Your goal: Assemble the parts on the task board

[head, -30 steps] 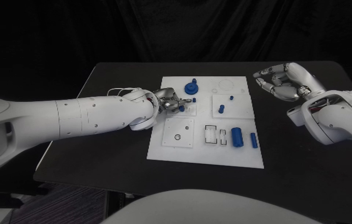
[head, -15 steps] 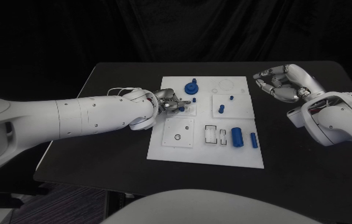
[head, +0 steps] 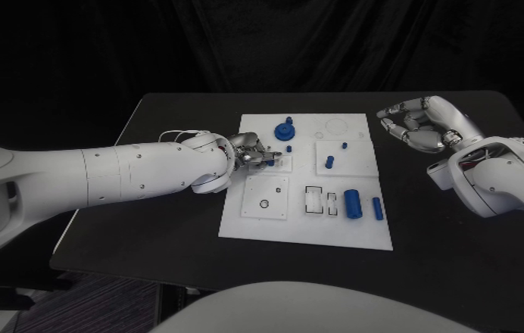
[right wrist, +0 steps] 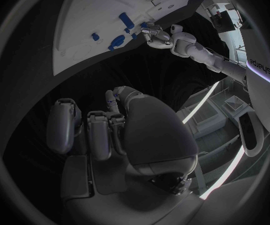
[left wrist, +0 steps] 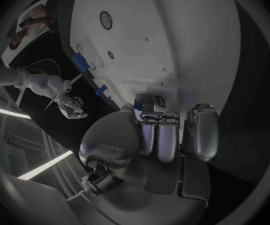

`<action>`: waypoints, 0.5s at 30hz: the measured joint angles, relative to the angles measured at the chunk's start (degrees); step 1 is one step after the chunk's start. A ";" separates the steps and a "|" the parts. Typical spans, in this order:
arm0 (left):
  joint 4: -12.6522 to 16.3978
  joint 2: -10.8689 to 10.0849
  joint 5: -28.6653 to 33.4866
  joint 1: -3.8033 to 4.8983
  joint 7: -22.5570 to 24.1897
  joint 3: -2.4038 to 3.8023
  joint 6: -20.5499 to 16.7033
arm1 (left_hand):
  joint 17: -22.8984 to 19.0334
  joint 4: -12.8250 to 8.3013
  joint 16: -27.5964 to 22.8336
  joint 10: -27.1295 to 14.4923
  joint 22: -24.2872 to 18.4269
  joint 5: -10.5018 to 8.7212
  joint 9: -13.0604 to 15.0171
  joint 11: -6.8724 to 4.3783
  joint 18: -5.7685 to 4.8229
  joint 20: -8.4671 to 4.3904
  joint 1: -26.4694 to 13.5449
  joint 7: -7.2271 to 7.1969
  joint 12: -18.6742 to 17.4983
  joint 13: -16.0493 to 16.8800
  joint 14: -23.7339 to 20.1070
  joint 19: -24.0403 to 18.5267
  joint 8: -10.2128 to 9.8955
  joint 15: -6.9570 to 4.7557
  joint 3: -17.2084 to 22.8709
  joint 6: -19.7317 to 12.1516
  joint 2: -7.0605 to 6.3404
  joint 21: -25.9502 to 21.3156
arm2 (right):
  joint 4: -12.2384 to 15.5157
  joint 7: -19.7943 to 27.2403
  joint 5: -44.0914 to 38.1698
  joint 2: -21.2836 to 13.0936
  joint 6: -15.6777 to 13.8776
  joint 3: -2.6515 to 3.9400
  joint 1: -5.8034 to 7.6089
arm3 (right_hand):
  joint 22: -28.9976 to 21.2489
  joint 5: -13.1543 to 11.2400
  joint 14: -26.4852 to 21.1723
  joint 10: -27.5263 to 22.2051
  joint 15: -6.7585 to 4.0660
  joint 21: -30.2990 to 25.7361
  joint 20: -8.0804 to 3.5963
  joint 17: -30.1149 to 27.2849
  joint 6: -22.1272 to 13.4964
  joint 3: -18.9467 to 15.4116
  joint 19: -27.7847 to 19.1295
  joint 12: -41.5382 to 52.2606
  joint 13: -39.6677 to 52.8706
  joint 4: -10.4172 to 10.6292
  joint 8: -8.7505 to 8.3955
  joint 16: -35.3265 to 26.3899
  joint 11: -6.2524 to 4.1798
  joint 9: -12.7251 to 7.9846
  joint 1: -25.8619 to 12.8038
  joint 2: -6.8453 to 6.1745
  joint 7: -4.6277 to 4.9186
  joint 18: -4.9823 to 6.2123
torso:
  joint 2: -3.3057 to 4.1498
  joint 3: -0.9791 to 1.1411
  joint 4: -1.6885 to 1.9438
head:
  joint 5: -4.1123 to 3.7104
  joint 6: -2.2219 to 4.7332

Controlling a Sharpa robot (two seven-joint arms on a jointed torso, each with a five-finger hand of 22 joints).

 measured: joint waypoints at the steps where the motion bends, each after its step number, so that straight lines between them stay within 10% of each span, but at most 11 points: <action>1: 0.00 0.00 0.00 0.00 0.00 0.00 0.01 | 0.00 0.09 0.00 0.00 0.00 0.35 0.00 0.01 0.00 0.00 0.07 0.00 0.11 0.00 0.00 0.00 -0.22 0.00 0.22 0.00 0.07 0.00 | 0.00 0.00 0.00 0.00 0.00 0.00 0.00 | 0.00 0.00 0.00 0.00 0.00 0.00 0.00 0.00 0.00 0.00 0.00 0.00 0.00 0.00 0.00 0.00 0.00 -0.02 0.00 0.00 0.00 0.00 | -0.01 0.00 0.00 | 0.00 0.00; 11: 0.01 -0.14 0.00 0.00 0.62 0.02 -0.04 | 0.00 0.75 0.00 -0.02 0.00 1.17 0.00 0.04 0.00 0.00 0.74 0.09 0.17 -0.01 0.00 0.00 -2.55 0.01 0.78 -1.73 0.30 0.00 | 0.00 0.00 0.00 0.00 0.00 0.00 -0.01 | 0.00 0.00 0.00 0.00 0.00 0.00 0.00 0.00 0.00 0.00 0.00 0.00 0.00 0.00 0.00 0.00 0.00 -0.02 0.00 0.00 0.00 0.00 | 0.00 -0.01 0.00 | 0.09 0.00; 15: 0.19 -0.50 0.00 0.02 1.23 0.15 -0.52 | 0.00 1.41 0.00 -0.03 -0.01 -2.16 0.15 0.17 0.00 0.00 -2.35 0.46 0.11 -0.35 0.00 0.00 -8.09 0.01 -1.57 -4.55 0.19 -0.23 | 0.00 -0.01 0.00 -0.03 0.02 0.00 -0.01 | 0.01 0.00 0.00 0.00 0.00 0.00 0.00 0.00 0.00 0.00 0.00 0.00 -0.01 0.00 0.00 0.00 0.00 -0.02 0.00 0.00 0.00 0.00 | 0.05 -0.01 0.02 | 0.13 0.00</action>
